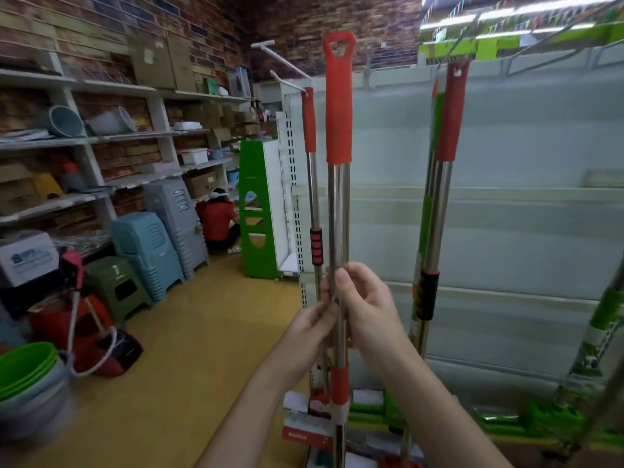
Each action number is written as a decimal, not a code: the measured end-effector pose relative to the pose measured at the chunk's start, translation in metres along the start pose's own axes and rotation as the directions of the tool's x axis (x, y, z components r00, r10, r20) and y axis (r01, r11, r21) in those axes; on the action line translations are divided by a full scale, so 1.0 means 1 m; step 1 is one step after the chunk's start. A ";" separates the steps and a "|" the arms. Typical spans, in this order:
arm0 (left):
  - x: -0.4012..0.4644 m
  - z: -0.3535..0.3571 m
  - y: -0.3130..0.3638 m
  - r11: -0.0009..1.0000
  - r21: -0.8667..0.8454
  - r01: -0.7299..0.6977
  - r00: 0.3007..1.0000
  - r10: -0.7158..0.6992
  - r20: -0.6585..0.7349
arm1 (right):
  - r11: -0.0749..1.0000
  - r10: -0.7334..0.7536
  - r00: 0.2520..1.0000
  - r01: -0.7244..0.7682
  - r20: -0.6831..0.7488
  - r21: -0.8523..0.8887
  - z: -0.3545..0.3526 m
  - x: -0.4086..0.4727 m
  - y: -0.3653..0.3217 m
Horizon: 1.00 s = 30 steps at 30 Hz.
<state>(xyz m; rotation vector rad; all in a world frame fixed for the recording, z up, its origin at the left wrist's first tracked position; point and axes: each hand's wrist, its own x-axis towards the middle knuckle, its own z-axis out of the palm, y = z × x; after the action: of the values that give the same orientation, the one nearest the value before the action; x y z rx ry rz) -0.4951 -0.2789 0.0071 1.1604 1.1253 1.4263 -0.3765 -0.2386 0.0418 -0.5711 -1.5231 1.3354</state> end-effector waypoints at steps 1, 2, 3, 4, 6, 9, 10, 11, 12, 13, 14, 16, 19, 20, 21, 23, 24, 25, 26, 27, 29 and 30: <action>0.003 -0.007 0.001 1.000 0.013 -0.001 1.000 0.001 -0.004 | 1.000 0.001 1.000 -0.001 -0.007 -0.003 0.006 0.004 0.002; 0.006 -0.013 0.003 1.000 0.025 -0.003 1.000 0.003 0.001 | 1.000 0.003 1.000 -0.003 -0.017 -0.001 0.013 0.008 0.005; 0.010 -0.019 0.003 0.999 0.034 -0.008 1.000 0.008 0.012 | 1.000 0.003 1.000 -0.003 -0.030 -0.003 0.019 0.011 0.008; 0.013 -0.026 0.001 0.999 0.036 -0.010 1.000 0.009 0.024 | 1.000 0.004 0.999 -0.004 -0.045 -0.005 0.026 0.015 0.011; 0.020 -0.040 -0.001 1.000 0.013 -0.001 0.999 0.001 0.040 | 1.000 0.007 0.997 -0.007 -0.072 -0.006 0.038 0.024 0.017; 0.029 -0.056 -0.003 1.000 -0.023 0.012 0.998 -0.011 0.057 | 0.999 -0.010 0.994 0.006 -0.111 -0.034 0.053 0.037 0.027; 0.032 -0.062 -0.003 0.999 -0.032 0.016 0.998 -0.014 0.064 | 0.999 -0.012 0.992 0.006 -0.122 -0.049 0.059 0.041 0.030; 0.035 -0.065 -0.004 0.999 -0.039 0.017 0.998 -0.014 0.068 | 0.998 -0.009 0.992 0.001 -0.128 -0.061 0.062 0.045 0.033; 0.038 -0.070 -0.004 0.999 -0.049 0.023 0.997 -0.019 0.070 | 0.997 -0.008 0.991 -0.002 -0.135 -0.074 0.066 0.048 0.036; 0.041 -0.075 -0.005 0.998 -0.053 0.027 0.997 -0.023 0.069 | 0.996 -0.009 0.990 -0.003 -0.143 -0.087 0.071 0.052 0.039; 0.043 -0.079 -0.005 0.998 -0.059 0.031 0.998 -0.027 0.065 | 0.995 -0.012 0.988 -0.003 -0.153 -0.097 0.075 0.057 0.042; 0.050 -0.089 -0.006 0.997 -0.064 0.038 0.998 -0.034 0.061 | 0.995 -0.013 0.984 -0.005 -0.176 -0.104 0.083 0.065 0.047; 0.060 -0.098 -0.003 0.997 -0.067 0.038 0.998 -0.034 0.056 | 0.996 -0.008 0.979 -0.011 -0.202 -0.094 0.091 0.080 0.052; 0.064 -0.100 -0.001 0.997 -0.064 0.039 0.998 -0.036 0.054 | 0.996 -0.006 0.978 -0.013 -0.209 -0.086 0.094 0.085 0.054; 0.068 -0.103 0.001 0.998 -0.056 0.038 0.998 -0.035 0.053 | 0.997 -0.006 0.976 -0.010 -0.217 -0.074 0.096 0.090 0.055; 0.075 -0.110 0.003 0.999 -0.036 0.024 0.998 -0.022 0.062 | 0.998 -0.023 0.973 0.008 -0.229 -0.067 0.100 0.098 0.056; 0.079 -0.114 0.003 0.999 -0.029 0.018 0.997 -0.016 0.070 | 0.997 -0.037 0.972 0.019 -0.231 -0.079 0.102 0.102 0.056; 0.082 -0.118 0.004 1.000 -0.023 0.014 0.997 -0.012 0.075 | 0.996 -0.048 0.972 0.028 -0.229 -0.089 0.104 0.105 0.057; 0.085 -0.121 0.006 1.000 -0.018 0.009 0.997 -0.008 0.077 | 0.995 -0.051 0.972 0.030 -0.229 -0.094 0.106 0.109 0.059; 0.088 -0.125 0.006 1.000 -0.015 0.002 0.997 -0.001 0.079 | 0.995 -0.049 0.972 0.029 -0.230 -0.093 0.108 0.112 0.060; 0.093 -0.132 0.007 1.000 -0.024 -0.010 0.997 0.012 0.080 | 0.996 -0.045 0.972 0.026 -0.232 -0.084 0.113 0.119 0.063; 0.095 -0.135 0.008 0.999 -0.031 -0.013 0.997 0.015 0.081 | 0.997 -0.045 0.971 0.027 -0.233 -0.079 0.115 0.123 0.063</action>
<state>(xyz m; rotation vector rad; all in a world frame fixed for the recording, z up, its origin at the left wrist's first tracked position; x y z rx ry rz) -0.6391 -0.1977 0.0092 1.1960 1.0375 1.3903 -0.5428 -0.1699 0.0392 -0.7193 -1.3866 1.1432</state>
